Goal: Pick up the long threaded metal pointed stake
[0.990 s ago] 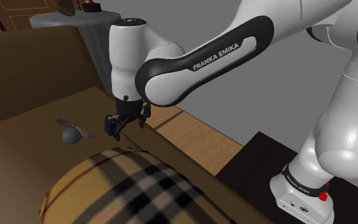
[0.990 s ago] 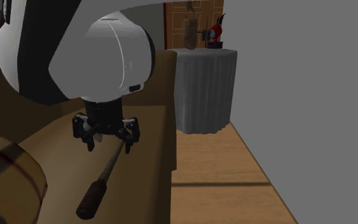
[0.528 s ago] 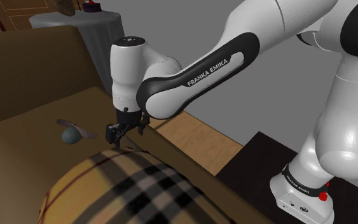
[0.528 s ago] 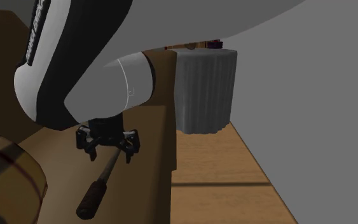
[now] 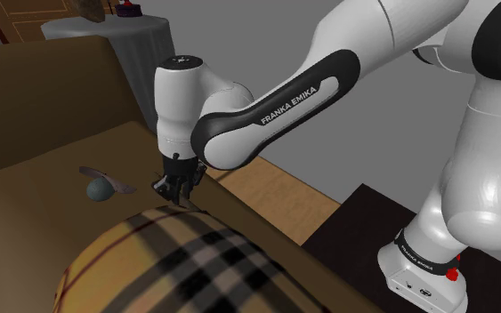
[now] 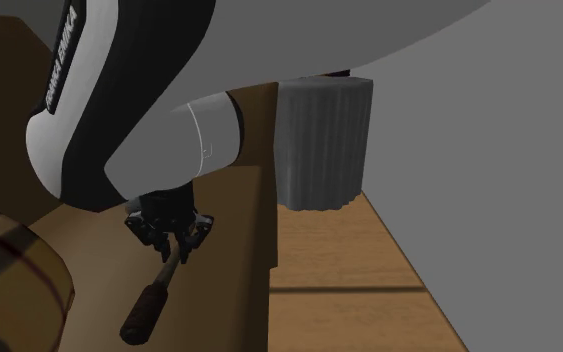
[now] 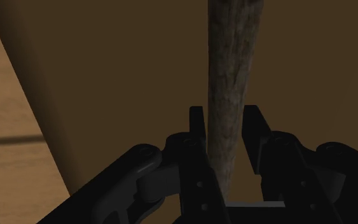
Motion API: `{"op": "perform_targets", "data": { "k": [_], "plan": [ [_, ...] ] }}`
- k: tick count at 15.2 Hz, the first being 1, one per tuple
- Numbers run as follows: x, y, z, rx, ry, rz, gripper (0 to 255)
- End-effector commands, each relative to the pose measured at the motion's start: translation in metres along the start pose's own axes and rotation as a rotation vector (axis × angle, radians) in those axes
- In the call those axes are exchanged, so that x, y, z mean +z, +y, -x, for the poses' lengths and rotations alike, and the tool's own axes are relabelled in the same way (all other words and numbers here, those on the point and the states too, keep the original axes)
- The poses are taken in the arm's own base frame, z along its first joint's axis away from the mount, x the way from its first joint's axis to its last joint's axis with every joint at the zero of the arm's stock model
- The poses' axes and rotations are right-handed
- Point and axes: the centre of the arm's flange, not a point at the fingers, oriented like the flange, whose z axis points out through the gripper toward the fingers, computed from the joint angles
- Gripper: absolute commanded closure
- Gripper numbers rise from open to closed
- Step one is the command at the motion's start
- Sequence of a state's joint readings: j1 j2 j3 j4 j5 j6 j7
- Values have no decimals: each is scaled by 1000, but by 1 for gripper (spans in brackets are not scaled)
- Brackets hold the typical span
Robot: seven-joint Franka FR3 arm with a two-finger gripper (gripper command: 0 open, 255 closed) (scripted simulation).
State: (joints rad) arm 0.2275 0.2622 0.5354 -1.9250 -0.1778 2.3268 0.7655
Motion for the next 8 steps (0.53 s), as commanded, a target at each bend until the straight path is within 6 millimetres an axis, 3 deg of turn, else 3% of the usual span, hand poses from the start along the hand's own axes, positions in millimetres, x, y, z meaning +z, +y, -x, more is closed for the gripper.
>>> {"op": "perform_targets", "data": {
  "k": [1,4,8],
  "plan": [
    [0,0,0,0,0,0,255],
    [0,0,0,0,0,0,255],
    [-21,-2,-3,0,0,0,255]
  ]
}}
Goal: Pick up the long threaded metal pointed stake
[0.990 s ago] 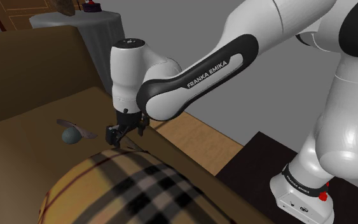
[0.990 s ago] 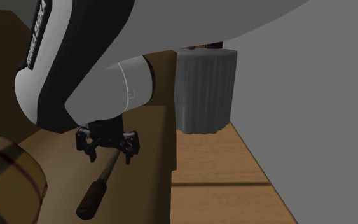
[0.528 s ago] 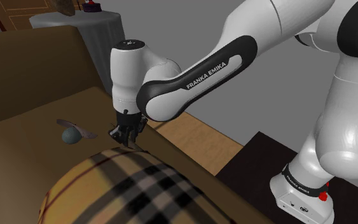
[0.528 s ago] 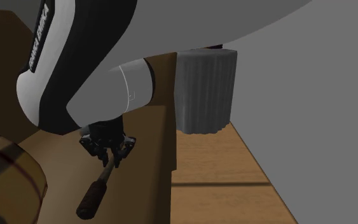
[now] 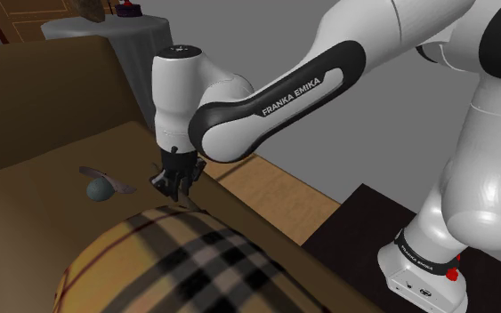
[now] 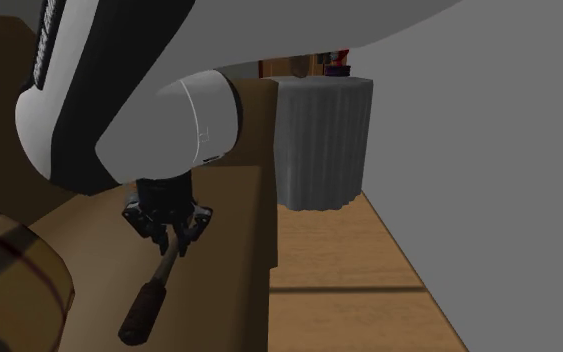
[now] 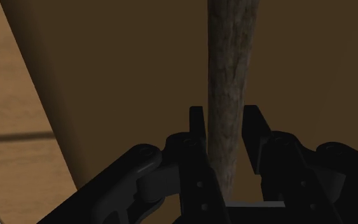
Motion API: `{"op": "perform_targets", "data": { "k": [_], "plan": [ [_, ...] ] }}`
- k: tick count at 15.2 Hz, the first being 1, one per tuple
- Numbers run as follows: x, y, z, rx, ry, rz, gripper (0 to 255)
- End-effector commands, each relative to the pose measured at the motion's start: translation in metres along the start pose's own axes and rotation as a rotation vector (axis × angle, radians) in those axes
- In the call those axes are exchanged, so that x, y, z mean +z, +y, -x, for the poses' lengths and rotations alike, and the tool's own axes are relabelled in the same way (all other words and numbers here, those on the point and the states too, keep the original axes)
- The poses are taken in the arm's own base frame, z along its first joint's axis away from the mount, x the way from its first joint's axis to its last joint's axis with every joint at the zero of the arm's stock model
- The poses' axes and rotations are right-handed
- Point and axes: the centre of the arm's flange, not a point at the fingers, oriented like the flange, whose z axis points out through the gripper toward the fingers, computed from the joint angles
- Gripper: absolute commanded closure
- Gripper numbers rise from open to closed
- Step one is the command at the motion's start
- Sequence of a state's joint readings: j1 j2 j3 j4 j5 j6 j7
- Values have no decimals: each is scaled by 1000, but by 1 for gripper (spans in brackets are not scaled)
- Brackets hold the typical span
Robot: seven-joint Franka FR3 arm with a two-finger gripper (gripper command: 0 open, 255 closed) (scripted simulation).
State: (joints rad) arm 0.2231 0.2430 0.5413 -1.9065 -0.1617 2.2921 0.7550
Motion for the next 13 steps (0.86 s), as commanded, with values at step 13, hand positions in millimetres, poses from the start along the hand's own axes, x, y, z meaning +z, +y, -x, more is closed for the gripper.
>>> {"op": "perform_targets", "data": {
  "k": [13],
  "plan": [
    [-63,-7,-9,0,0,0,255]
  ]
}}
